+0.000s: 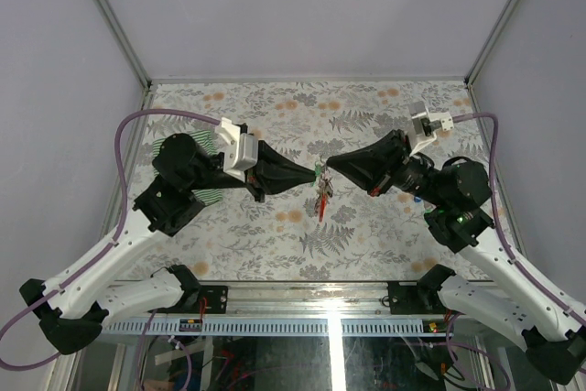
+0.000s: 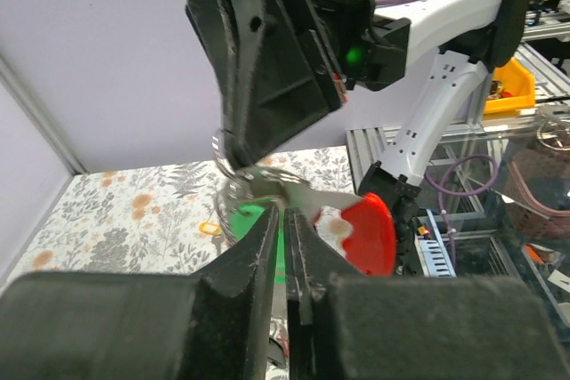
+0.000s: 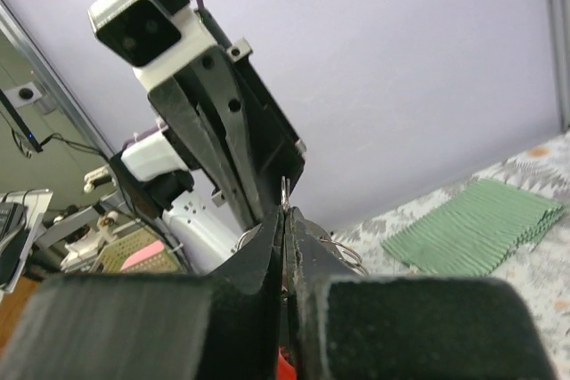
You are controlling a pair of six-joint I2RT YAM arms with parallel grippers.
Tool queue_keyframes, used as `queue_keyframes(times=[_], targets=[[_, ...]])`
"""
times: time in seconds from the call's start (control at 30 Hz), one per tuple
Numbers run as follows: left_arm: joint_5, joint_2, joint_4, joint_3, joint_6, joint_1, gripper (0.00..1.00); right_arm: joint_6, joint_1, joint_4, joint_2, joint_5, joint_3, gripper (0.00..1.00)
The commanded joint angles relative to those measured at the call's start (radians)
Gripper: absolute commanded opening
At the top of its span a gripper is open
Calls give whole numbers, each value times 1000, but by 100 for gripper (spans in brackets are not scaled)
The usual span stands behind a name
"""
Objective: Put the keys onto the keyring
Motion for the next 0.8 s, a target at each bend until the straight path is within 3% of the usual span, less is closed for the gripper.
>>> queue_keyframes(times=[0.0, 0.3, 0.53, 0.77], targets=[[9, -25, 73, -7, -43, -8, 10, 21, -7, 283, -27, 93, -12, 0], [-102, -76, 170, -49, -107, -8, 17, -109, -7, 285, -42, -6, -32, 0], [-219, -98, 311, -103, -214, -7, 31, -381, -7, 71, -69, -95, 22, 0], [-225, -64, 424, -115, -312, -7, 38, -532, -7, -62, -72, -133, 84, 0]])
